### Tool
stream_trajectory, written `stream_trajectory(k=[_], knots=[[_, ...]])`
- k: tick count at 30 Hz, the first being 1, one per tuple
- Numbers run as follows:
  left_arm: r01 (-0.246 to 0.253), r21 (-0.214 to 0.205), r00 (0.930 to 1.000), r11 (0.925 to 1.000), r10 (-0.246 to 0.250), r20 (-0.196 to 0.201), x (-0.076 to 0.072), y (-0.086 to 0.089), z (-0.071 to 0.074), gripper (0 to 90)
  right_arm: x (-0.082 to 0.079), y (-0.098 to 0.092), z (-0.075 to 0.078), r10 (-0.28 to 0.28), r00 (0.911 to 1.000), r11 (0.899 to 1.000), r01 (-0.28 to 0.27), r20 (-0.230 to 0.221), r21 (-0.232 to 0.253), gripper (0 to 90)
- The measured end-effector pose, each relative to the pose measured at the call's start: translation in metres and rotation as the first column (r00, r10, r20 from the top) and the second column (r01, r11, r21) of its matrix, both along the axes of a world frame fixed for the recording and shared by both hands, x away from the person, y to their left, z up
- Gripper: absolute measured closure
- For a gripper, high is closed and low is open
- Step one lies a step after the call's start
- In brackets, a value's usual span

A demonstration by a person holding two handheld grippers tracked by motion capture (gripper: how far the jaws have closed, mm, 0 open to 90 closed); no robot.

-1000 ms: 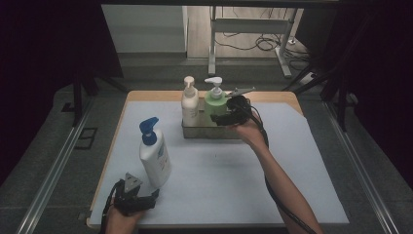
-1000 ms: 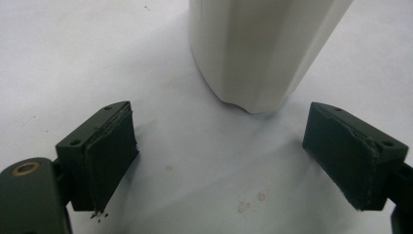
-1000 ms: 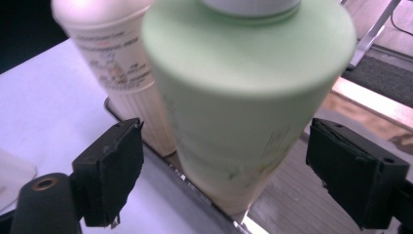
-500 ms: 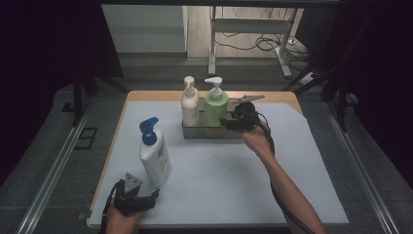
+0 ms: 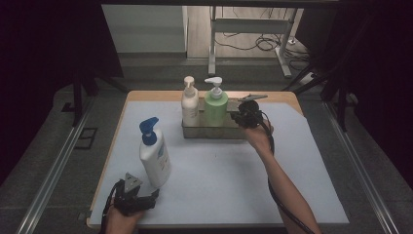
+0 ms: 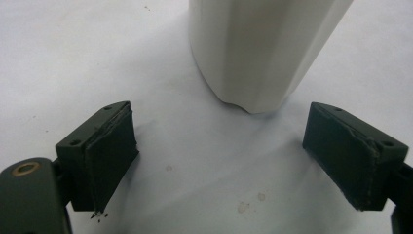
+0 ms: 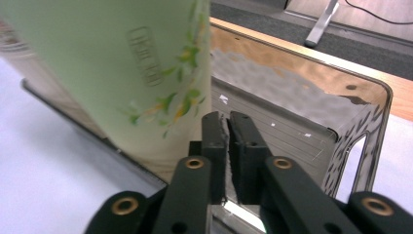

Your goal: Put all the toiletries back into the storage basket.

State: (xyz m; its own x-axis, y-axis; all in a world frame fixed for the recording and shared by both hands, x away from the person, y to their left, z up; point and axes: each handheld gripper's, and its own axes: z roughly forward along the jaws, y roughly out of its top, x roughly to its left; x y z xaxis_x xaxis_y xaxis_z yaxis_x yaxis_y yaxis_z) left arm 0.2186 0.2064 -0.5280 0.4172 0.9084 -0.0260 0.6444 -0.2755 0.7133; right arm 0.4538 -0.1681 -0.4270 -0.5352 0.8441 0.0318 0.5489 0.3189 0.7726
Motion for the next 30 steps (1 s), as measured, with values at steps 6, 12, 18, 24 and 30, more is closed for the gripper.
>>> stream_trajectory(k=[6, 12, 18, 24, 30], knots=[[0.0, 0.0, 1.0, 1.0, 0.0, 0.0, 0.0, 0.0, 0.0, 11.9, 0.011, 0.005, -0.009, -0.023, 0.9994, 1.0, 0.023, -0.024, -0.007, 88.9], [0.0, 0.0, 1.0, 1.0, 0.0, 0.0, 0.0, 0.0, 0.0, 11.9, 0.018, 0.011, -0.018, -0.026, 0.9983, 1.0, 0.026, -0.052, 0.0, 88.9], [0.0, 0.0, 1.0, 1.0, 0.0, 0.0, 0.0, 0.0, 0.0, 11.9, 0.021, 0.015, -0.024, -0.019, 0.9975, 1.0, 0.019, -0.069, 0.002, 89.4], [0.0, 0.0, 1.0, 1.0, 0.0, 0.0, 0.0, 0.0, 0.0, 11.9, 0.021, 0.018, -0.025, -0.014, 0.9967, 1.0, 0.015, -0.08, 0.015, 89.4], [0.0, 0.001, 1.0, 1.0, 0.0, -0.001, 0.0, 0.0, 0.0, 11.9, 0.02, 0.024, -0.028, 0.002, 0.9958, 1.0, -0.001, -0.092, 0.009, 89.4]])
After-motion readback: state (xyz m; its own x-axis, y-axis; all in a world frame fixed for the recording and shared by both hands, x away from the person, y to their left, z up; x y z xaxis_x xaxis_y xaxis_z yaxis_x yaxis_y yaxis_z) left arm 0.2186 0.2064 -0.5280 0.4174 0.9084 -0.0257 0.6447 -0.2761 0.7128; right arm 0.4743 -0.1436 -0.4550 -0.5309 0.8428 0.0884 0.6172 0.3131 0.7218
